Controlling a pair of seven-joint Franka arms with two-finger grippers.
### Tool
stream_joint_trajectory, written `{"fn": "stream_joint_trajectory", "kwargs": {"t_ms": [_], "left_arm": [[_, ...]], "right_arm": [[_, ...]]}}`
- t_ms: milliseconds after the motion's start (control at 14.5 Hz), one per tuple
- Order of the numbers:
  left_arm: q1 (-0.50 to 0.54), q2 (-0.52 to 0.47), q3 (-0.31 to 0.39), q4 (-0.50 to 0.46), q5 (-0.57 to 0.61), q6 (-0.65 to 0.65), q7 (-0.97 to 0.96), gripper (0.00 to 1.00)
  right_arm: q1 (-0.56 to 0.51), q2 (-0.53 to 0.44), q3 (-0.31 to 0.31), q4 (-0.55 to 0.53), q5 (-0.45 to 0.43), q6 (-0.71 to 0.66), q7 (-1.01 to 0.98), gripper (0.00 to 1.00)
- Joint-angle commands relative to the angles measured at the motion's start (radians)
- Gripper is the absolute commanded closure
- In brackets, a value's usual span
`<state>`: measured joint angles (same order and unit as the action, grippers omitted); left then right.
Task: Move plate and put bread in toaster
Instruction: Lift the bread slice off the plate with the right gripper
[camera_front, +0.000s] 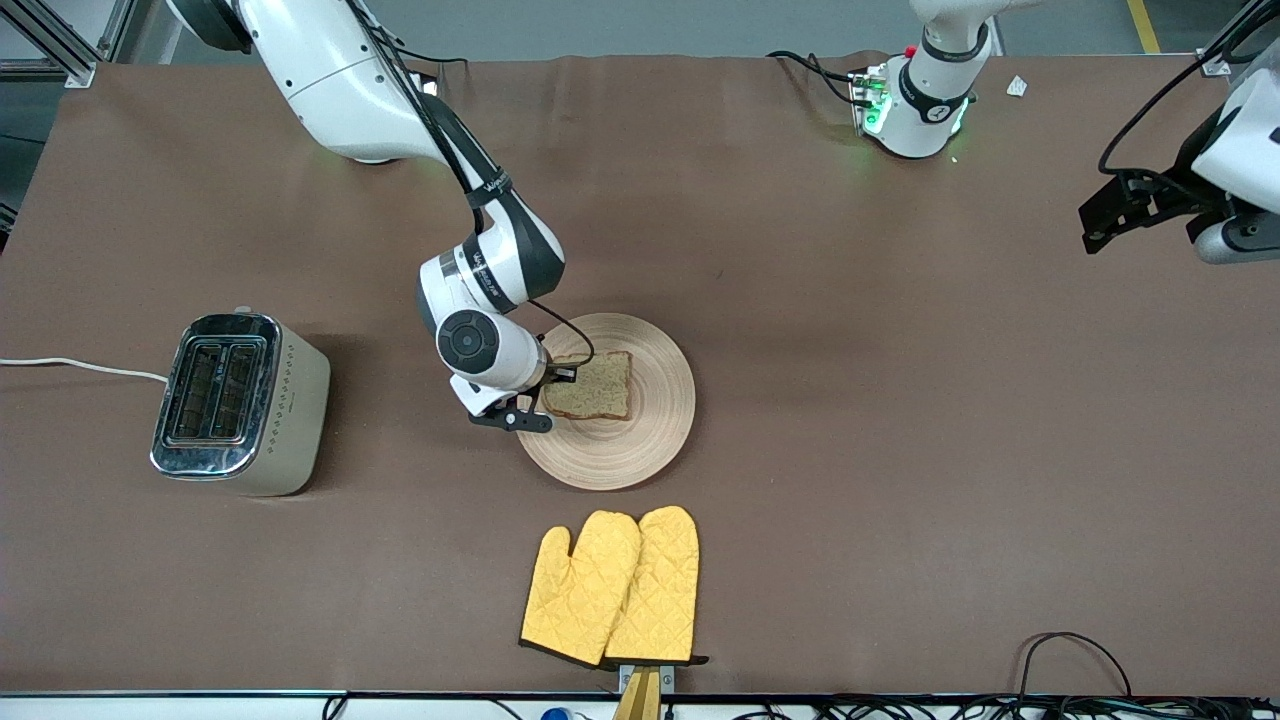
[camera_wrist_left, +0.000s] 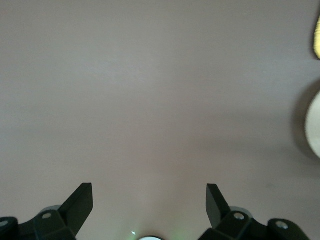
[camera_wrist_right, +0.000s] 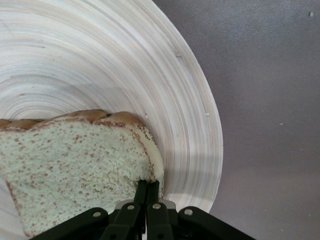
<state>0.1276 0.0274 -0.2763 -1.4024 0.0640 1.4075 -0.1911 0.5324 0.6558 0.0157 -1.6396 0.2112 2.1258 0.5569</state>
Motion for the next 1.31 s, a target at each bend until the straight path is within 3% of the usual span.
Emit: {"fn": "stream_joint_trajectory", "kwargs": {"t_ms": [0,69,275,619,826,1032,1239], "left_arm": [[-0.1,-0.055,0.146,-0.067,-0.067,-0.004,0.022,0.0],[-0.1,-0.069,0.146,-0.09,-0.067,-0.001,0.021,0.0],[-0.101,-0.069,0.137,-0.087,-0.067,-0.002,0.018,0.0],[-0.098,-0.064,0.137,-0.087,-0.069,-0.002,0.019,0.0],[-0.1,-0.064,0.137,-0.084,-0.069,-0.002,0.019,0.0],[-0.101,-0.063,0.137,-0.081,-0.069,-0.002,0.019,0.0],[-0.105,-0.057,0.135,-0.081,-0.076,0.004,0.019,0.0]], "right_arm": [[-0.002,0.012,-0.009,0.153,-0.015,-0.224,0.003,0.99],[-0.005,0.01,-0.019,0.218,-0.026,-0.33,0.024,0.99],[0.018,0.008,-0.029,0.343,-0.165,-0.533,0.035,0.99],[0.084,0.005,-0.026,0.386,-0.606,-0.734,0.023,0.99],[0.098,-0.03,-0.026,0.397,-0.757,-0.84,-0.028,0.99],[0.106,-0.033,-0.022,0.397,-0.964,-0.937,-0.095,0.99],[0.086,-0.036,-0.037,0.405,-1.073,-1.006,-0.141,0.99]]}}
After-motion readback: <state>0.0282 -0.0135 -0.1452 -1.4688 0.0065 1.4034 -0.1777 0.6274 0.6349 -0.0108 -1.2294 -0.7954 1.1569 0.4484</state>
